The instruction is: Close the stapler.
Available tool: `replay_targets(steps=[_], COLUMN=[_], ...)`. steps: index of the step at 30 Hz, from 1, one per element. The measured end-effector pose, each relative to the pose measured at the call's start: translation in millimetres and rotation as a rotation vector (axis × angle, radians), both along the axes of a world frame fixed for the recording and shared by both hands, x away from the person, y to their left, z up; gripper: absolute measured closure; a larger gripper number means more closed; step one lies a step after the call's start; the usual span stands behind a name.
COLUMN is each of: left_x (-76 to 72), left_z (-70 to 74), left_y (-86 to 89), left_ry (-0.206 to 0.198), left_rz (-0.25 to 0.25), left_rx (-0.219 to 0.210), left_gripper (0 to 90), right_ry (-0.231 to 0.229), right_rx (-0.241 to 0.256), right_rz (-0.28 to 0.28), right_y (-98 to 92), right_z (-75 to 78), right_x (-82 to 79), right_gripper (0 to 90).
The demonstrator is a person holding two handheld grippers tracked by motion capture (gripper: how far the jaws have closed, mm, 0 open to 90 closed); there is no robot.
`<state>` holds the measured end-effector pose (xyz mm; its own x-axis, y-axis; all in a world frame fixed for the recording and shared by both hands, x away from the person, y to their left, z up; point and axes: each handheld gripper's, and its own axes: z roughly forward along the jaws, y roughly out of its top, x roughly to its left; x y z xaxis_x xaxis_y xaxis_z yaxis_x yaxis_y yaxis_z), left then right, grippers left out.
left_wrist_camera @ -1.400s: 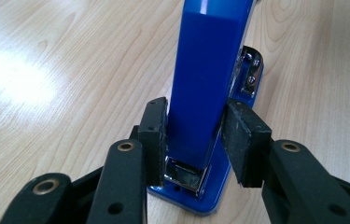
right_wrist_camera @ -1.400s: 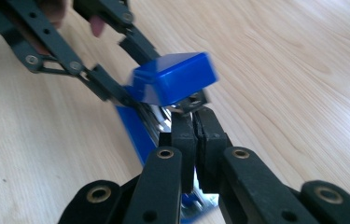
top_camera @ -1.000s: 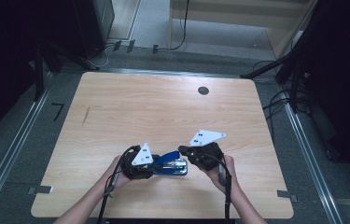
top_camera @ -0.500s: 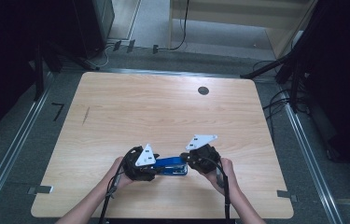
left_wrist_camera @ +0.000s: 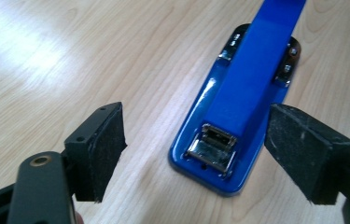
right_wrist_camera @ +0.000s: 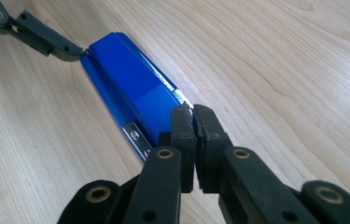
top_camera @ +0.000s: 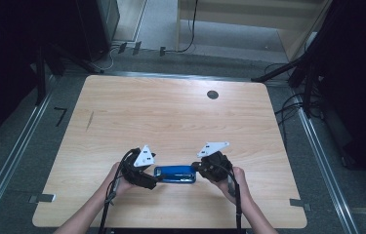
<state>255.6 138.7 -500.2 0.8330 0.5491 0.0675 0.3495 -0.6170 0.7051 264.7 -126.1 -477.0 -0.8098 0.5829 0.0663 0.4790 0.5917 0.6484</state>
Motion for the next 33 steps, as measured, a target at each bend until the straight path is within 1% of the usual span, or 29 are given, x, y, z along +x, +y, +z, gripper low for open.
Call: replay_targets(steps=[6,7,8,11,14,15,16,17,18,19,20,22,23,25,26,27,28,29,31,32,33], left_x=[2.5,2.6,3.0,3.5,4.3,4.3,5.1,5.5,6.0,6.7,7.0,7.8,8.2,8.9,9.6,10.2,11.0,11.9,13.8,14.5,15.7], left_z=[2.6,2.8,3.4,3.4,4.1,4.1,4.7,4.8,5.1,5.4,5.8,7.7,8.5,11.2,12.2,12.9,13.7,14.1,13.8,13.8,13.5], left_y=[9.4,10.8,12.3,15.5,19.8,19.8,23.3,25.1,27.5,30.0,32.4,37.7,40.0,46.7,50.3,53.9,57.8,61.7,69.8,73.0,79.7], left_ry=[0.008,0.011,0.013,0.023,0.019,0.019,0.016,0.016,0.016,0.014,0.011,0.010,0.005,-0.003,-0.006,-0.004,-0.008,-0.010,-0.003,-0.003,-0.004], left_rz=[0.062,0.068,0.068,0.084,0.100,0.100,0.116,0.128,0.141,0.152,0.167,0.192,0.197,0.229,0.241,0.255,0.272,0.291,0.323,0.333,0.366], left_rx=[-0.016,-0.024,-0.019,-0.015,-0.016,-0.016,-0.019,-0.020,-0.021,-0.020,-0.023,-0.027,-0.029,-0.038,-0.045,-0.056,-0.052,-0.047,-0.059,-0.055,-0.056], left_gripper=[16.2,16.0,15.9,15.0,14.2,14.0,14.0,13.3,12.0,11.6,11.3,10.1,9.9,9.6,9.5,9.4,9.3,9.3,9.2,9.2,9.3], right_ry=[-0.022,-0.021,-0.031,-0.024,-0.025,-0.025,-0.032,-0.047,-0.056,-0.066,-0.063,-0.062,-0.065,-0.065,-0.081,-0.084,-0.088,-0.088,-0.084,-0.080,-0.068], right_rx=[-0.016,-0.025,-0.028,-0.018,0.011,0.011,0.034,0.055,0.036,0.031,0.040,0.034,0.035,0.040,0.045,0.054,0.064,0.064,0.070,0.067,0.069], right_rz=[0.001,0.002,0.000,-0.009,-0.015,-0.015,-0.019,-0.038,-0.060,-0.066,-0.081,-0.104,-0.116,-0.138,-0.158,-0.163,-0.197,-0.197,-0.230,-0.249,-0.279], right_y=[2.2,2.8,3.1,2.4,-0.7,-0.7,-2.8,-6.1,-6.7,-8.7,-11.3,-16.1,-20.5,-27.5,-32.9,-38.3,-48.9,-48.9,-60.0,-65.4,-75.1], right_z=[-0.5,-1.6,-2.9,-3.2,-3.9,-3.9,-2.6,1.7,3.2,3.7,3.8,3.8,4.1,5.8,7.6,9.3,12.4,12.4,13.9,14.0,13.6], right_x=[-3.0,-2.7,-3.1,-3.5,-2.4,-2.4,-2.0,-1.2,-1.1,-0.6,-0.3,1.1,2.1,2.7,2.8,3.0,3.3,3.3,4.4,4.5,4.7], right_gripper=[90.0,90.0,90.0,89.4,82.0,82.0,77.2,62.7,54.3,49.6,45.0,36.0,33.3,27.1,23.7,20.2,15.4,15.4,13.4,12.5,8.4])
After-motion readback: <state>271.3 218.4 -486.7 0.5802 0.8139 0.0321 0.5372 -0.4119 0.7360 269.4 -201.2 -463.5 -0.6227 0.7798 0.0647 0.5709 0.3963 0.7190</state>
